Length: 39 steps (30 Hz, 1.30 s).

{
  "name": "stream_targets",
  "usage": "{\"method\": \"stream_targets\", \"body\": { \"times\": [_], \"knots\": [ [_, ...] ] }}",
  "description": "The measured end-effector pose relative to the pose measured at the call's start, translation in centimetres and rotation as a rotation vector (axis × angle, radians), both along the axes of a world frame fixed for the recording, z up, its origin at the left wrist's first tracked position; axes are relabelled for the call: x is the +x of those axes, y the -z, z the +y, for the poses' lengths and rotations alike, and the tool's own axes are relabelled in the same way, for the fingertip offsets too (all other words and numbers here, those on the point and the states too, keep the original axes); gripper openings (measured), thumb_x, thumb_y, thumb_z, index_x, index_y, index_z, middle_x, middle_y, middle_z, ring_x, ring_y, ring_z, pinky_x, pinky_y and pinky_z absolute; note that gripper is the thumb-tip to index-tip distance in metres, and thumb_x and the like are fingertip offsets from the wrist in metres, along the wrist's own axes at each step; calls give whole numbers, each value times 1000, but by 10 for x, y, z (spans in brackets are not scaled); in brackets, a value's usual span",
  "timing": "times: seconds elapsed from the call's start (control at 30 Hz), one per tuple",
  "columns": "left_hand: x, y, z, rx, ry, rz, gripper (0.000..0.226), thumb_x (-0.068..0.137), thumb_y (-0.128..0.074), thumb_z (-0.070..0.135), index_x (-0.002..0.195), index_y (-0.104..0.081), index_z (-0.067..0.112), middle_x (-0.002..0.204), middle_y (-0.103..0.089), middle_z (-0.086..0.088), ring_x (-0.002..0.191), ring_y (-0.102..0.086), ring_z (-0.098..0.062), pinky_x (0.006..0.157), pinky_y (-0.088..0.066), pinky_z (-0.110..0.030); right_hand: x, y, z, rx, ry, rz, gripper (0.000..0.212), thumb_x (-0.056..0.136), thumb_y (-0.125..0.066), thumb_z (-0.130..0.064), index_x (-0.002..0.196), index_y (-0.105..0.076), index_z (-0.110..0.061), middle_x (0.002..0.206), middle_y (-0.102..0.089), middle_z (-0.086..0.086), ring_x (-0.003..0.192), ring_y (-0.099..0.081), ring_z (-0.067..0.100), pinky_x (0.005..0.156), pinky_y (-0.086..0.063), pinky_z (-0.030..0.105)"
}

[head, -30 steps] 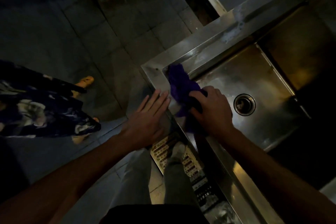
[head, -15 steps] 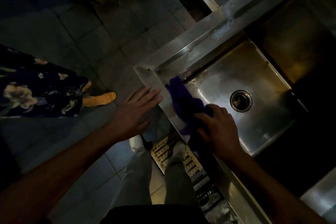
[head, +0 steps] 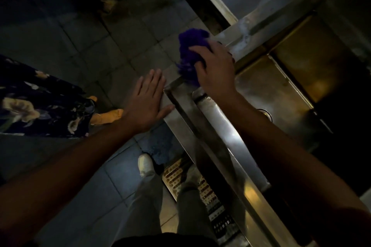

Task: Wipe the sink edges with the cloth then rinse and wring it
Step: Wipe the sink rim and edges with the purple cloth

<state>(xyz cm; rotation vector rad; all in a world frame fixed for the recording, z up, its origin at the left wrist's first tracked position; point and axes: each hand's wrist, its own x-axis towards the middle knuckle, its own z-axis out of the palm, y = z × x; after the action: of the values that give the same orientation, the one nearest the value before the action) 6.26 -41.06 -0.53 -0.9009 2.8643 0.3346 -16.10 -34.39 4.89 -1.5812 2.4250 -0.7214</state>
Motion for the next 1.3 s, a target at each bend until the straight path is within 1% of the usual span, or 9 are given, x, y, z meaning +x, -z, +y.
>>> {"method": "stream_targets", "body": {
  "times": [0.13, 0.2, 0.53, 0.7, 0.77, 0.87, 0.93, 1.07, 1.3],
  "knots": [
    [-1, 4, 0, -1, -3, 14, 88, 97, -20, 68, 158, -10, 6, 167, -4, -15, 154, 1, -29, 124, -9, -52, 23, 33, -30, 172, -120, 125, 42, 94, -44, -38, 134, -54, -30, 156, -37, 5, 147, -26, 27, 120, -15, 55],
    [-1, 5, 0, 26, -16, 20, 88, 97, -22, 68, 159, -7, 8, 167, 1, -13, 155, 4, -27, 123, -8, -54, 24, 48, -29, 204, -133, 199, 47, 93, -43, -44, 139, -48, -33, 158, -33, 6, 149, -21, 28, 120, -11, 57],
    [-2, 4, 2, 42, -28, 25, 87, 97, -20, 68, 159, -8, 8, 167, 3, -11, 155, 6, -26, 123, -9, -55, -84, 51, -41, 222, 147, 314, 47, 99, -40, -39, 145, -39, -27, 158, -33, 11, 150, -21, 32, 121, -12, 58],
    [-3, 2, 3, 55, -35, 45, 86, 97, -20, 68, 159, -7, 10, 167, 3, -10, 155, 6, -25, 123, -10, -55, -72, 36, -36, 20, 206, 88, 41, 94, -55, -17, 134, -55, -21, 144, -50, 10, 134, -44, 30, 116, -30, 49],
    [-3, 1, 4, 46, -41, 42, 86, 97, -18, 69, 159, -6, 11, 167, 3, -10, 155, 6, -24, 123, -10, -55, -46, 33, -25, -9, 120, 36, 42, 93, -54, -17, 135, -54, -23, 142, -50, 9, 130, -47, 29, 111, -37, 48],
    [-4, -1, 5, 35, -39, 16, 88, 96, -12, 71, 159, -6, 10, 167, 3, -9, 154, 6, -24, 123, -11, -55, 1, 40, -9, 67, -137, 87, 52, 91, -52, -25, 142, -46, -28, 153, -39, 7, 142, -34, 29, 117, -26, 53],
    [-6, -2, 6, 21, -49, -20, 90, 95, -8, 73, 159, -6, 10, 167, 3, -10, 154, 6, -23, 123, -9, -56, 16, 50, -4, 122, -183, 129, 53, 94, -50, -36, 145, -42, -31, 159, -33, 8, 148, -24, 30, 120, -18, 56],
    [-8, -3, 9, -8, -70, -30, 89, 95, -9, 72, 159, -8, 9, 167, 0, -10, 155, 4, -25, 122, -9, -58, -1, 58, -4, 155, -150, 194, 56, 95, -43, -52, 147, -38, -33, 161, -28, 10, 150, -20, 32, 120, -13, 56],
    [-6, -5, 6, -18, -59, -18, 86, 98, -15, 67, 158, -14, 6, 167, -5, -14, 155, -1, -28, 122, -12, -56, -88, 56, -20, 198, 123, 280, 52, 100, -31, -50, 148, -33, -31, 160, -29, 11, 150, -20, 32, 120, -13, 59]
  ]
}}
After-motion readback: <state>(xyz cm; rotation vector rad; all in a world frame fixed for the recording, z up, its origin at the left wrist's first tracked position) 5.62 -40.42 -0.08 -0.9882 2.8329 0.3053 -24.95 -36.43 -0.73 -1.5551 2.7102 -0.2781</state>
